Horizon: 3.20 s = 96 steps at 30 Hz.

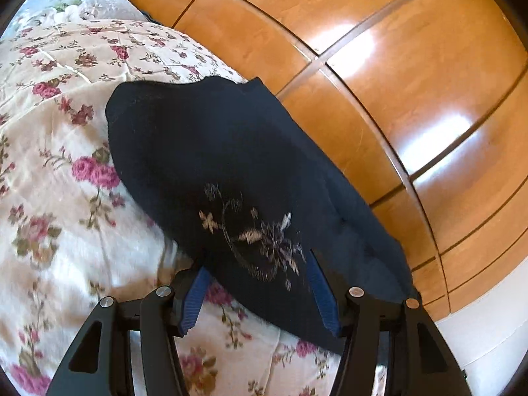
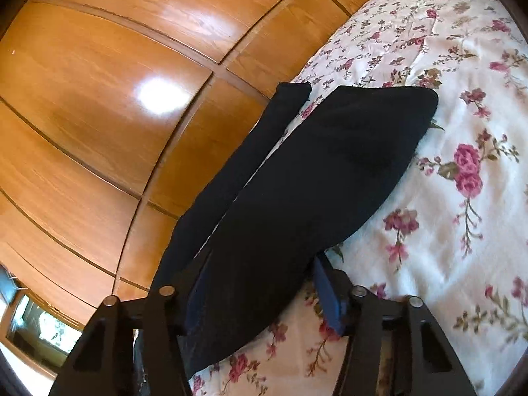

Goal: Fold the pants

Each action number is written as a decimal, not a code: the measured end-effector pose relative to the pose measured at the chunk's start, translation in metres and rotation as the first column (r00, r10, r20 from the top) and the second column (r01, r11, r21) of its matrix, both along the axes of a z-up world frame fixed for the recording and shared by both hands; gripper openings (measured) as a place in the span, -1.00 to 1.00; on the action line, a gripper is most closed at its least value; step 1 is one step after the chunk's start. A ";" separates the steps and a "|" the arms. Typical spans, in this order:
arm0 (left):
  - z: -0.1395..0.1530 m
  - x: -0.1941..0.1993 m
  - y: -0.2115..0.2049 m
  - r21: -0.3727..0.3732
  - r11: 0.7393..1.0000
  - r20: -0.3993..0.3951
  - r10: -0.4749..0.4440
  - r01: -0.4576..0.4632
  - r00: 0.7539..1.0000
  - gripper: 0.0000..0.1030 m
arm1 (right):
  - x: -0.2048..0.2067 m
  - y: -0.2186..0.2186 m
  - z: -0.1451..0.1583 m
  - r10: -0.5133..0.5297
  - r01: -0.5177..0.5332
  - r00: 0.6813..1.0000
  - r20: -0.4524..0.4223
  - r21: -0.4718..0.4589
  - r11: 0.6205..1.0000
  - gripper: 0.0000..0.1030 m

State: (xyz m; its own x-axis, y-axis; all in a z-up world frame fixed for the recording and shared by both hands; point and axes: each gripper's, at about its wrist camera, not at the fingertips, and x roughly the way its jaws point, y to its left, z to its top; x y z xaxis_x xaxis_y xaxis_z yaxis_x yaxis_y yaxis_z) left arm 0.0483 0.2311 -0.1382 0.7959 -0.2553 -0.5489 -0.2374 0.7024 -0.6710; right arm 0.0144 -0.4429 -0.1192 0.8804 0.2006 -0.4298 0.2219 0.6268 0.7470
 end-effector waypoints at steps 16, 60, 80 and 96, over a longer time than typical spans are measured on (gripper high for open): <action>-0.003 0.030 -0.003 0.072 0.996 -0.030 0.054 -0.052 0.998 0.24 | 0.012 -0.018 -0.008 0.022 -0.019 0.999 -0.050 0.059 0.998 -0.76; 0.026 -0.124 0.020 0.015 1.000 0.008 -0.011 0.011 1.000 -0.88 | -0.119 -0.016 0.042 -0.057 0.044 0.994 -0.097 -0.127 0.991 -0.85; 0.018 -0.162 0.080 0.054 0.951 -0.100 0.310 -0.306 0.946 -0.44 | -0.146 -0.028 0.069 -0.388 0.296 0.909 -0.149 -0.423 0.856 -0.24; 0.066 -0.061 0.046 0.166 0.981 -0.022 0.111 -0.105 0.994 -0.21 | 0.003 0.168 0.058 0.257 -0.325 0.946 -0.199 -0.549 0.770 -0.10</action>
State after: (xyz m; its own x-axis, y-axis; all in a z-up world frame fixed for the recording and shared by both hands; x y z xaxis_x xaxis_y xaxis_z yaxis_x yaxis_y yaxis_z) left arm -0.0129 0.2772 -0.0725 0.7959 -0.0733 -0.6010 -0.3368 0.7713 -0.5401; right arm 0.0175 -0.2749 -0.0614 0.7620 0.1304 -0.6343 0.0149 0.9757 0.2185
